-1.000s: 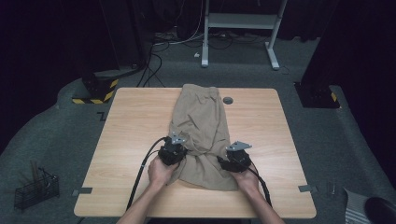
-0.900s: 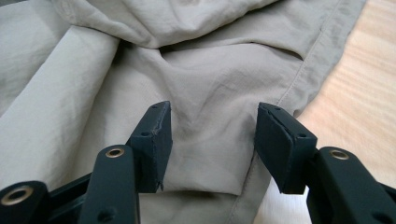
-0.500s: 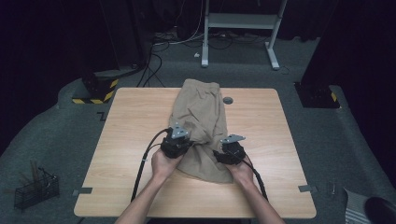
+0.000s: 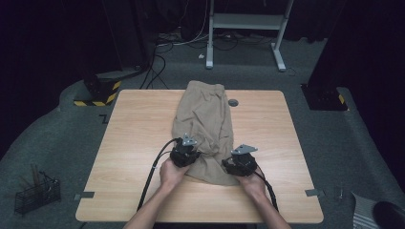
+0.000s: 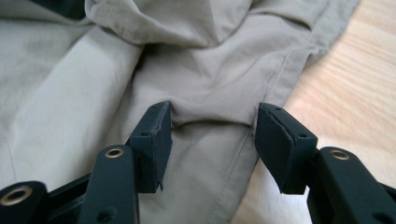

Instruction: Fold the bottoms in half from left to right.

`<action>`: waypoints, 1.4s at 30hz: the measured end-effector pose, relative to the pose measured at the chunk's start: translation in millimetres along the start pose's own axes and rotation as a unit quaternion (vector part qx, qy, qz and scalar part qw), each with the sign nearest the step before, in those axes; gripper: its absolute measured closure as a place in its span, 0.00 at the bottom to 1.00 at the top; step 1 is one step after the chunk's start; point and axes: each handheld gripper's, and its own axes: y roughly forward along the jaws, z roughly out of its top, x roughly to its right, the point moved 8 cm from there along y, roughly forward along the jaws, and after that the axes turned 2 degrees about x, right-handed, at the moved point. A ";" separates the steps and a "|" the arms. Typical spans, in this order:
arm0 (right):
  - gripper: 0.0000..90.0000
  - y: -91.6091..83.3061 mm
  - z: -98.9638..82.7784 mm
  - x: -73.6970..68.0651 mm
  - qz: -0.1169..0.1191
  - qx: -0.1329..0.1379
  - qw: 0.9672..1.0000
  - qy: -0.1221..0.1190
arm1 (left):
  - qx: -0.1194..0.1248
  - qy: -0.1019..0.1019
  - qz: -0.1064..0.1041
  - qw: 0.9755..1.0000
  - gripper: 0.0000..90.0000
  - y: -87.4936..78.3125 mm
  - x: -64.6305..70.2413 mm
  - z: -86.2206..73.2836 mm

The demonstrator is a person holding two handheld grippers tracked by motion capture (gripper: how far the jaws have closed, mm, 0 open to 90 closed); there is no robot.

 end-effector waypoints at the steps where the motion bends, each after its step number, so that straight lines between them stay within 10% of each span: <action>1: 0.51 2.5 2.0 0.8 0.001 0.003 1.000 -0.002 | 0.001 0.002 0.000 1.000 0.95 0.3 1.5 0.6; 11: 0.52 -0.2 3.4 6.3 0.019 -0.015 1.000 0.007 | 0.030 -0.033 -0.008 0.999 0.61 -18.6 -2.1 -7.1; 22: 0.56 -23.4 40.8 -6.7 0.049 0.053 0.997 0.007 | 0.037 -0.043 0.059 0.997 0.38 -66.2 -12.6 -28.1; 27: 0.58 -18.9 61.2 -22.9 0.074 0.061 0.995 -0.005 | 0.025 -0.094 0.069 0.993 0.30 -69.2 -22.5 -47.5; 42: 0.92 5.9 67.5 -36.4 0.097 0.026 0.995 -0.019 | -0.003 -0.103 0.109 0.989 0.19 -50.3 -19.2 -69.7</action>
